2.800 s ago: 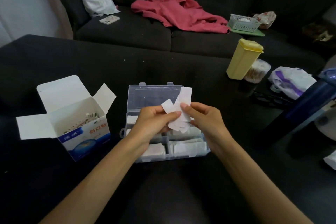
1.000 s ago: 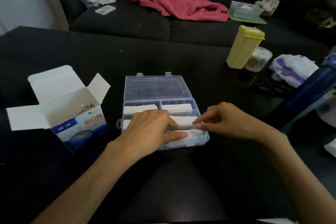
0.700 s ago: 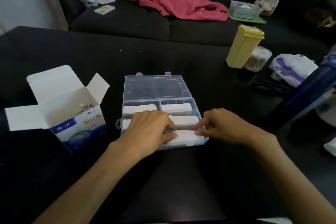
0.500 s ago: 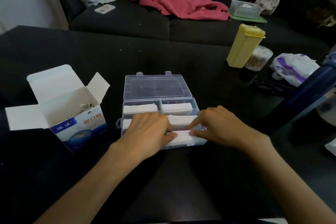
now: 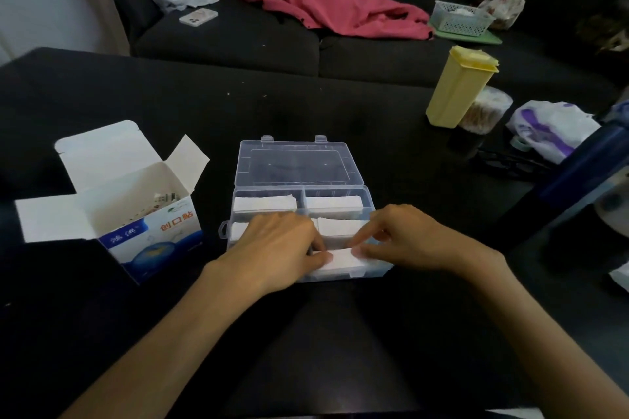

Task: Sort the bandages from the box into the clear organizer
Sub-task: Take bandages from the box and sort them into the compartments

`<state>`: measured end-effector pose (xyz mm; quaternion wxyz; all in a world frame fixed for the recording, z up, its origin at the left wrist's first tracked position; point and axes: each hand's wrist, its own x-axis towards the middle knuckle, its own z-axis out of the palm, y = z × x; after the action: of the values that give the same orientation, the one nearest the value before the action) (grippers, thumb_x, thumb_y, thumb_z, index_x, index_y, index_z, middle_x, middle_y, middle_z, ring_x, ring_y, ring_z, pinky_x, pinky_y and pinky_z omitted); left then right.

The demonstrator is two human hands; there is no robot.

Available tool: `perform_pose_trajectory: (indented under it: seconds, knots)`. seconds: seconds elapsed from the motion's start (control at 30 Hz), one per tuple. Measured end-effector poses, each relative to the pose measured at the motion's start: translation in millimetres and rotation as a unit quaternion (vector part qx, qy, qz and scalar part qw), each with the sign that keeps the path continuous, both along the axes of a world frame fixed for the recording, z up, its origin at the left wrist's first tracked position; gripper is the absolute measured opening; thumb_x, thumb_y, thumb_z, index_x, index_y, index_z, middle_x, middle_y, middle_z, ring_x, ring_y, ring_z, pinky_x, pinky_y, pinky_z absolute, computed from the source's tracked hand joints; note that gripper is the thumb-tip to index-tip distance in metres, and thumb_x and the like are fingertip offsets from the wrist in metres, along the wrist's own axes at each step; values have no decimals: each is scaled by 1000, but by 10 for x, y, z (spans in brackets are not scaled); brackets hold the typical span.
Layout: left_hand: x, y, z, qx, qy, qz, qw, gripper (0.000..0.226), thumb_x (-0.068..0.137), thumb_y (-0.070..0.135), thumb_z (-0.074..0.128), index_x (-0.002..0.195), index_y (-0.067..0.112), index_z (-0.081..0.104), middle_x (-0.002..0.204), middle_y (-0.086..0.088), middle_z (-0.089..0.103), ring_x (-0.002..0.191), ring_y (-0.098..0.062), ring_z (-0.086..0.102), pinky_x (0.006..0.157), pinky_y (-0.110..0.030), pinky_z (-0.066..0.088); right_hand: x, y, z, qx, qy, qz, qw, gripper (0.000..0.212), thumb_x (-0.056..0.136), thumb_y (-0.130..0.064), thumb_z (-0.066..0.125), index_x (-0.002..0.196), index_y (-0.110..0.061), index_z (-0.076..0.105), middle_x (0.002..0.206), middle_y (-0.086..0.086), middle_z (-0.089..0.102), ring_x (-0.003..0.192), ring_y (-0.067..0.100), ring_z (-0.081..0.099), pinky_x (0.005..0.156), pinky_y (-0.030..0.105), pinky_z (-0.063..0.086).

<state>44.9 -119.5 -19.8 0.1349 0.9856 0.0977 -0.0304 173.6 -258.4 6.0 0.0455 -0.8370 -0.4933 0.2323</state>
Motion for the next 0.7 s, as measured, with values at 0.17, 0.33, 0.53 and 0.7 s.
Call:
perform_pose_trajectory:
  seconds: [0.17, 0.33, 0.53, 0.7]
  knots:
    - [1, 41, 16, -39, 32, -16, 999, 40, 89, 60, 44, 105, 34, 69, 81, 14, 60, 76, -3, 53, 64, -22, 37, 69, -132, 256, 48, 46, -129, 989, 8, 86, -27, 63, 91, -27, 69, 93, -11, 66, 84, 2, 59, 83, 24, 50]
    - [-26, 68, 47, -14, 67, -39, 997, 50, 78, 63, 60, 121, 37, 61, 112, 10, 60, 100, -10, 53, 76, -25, 38, -60, -91, 209, -18, -22, -186, 982, 11, 85, -30, 66, 92, -22, 70, 93, -8, 67, 85, 6, 61, 85, 32, 53]
    - [25, -42, 9, 27, 22, -16, 999, 43, 83, 58, 56, 114, 29, 63, 108, 4, 61, 102, -17, 54, 81, -32, 42, -78, -12, 32, -13, -124, -232, 965, 13, 86, -30, 63, 95, -21, 65, 89, -4, 64, 79, 12, 61, 75, 32, 54]
    - [97, -107, -35, 46, 0, 0, 999, 44, 85, 59, 52, 108, 23, 63, 105, 1, 60, 99, -21, 55, 81, -34, 42, -74, 7, -7, -12, -150, -234, 961, 15, 87, -31, 62, 98, -20, 63, 93, -2, 63, 77, 12, 60, 71, 29, 51]
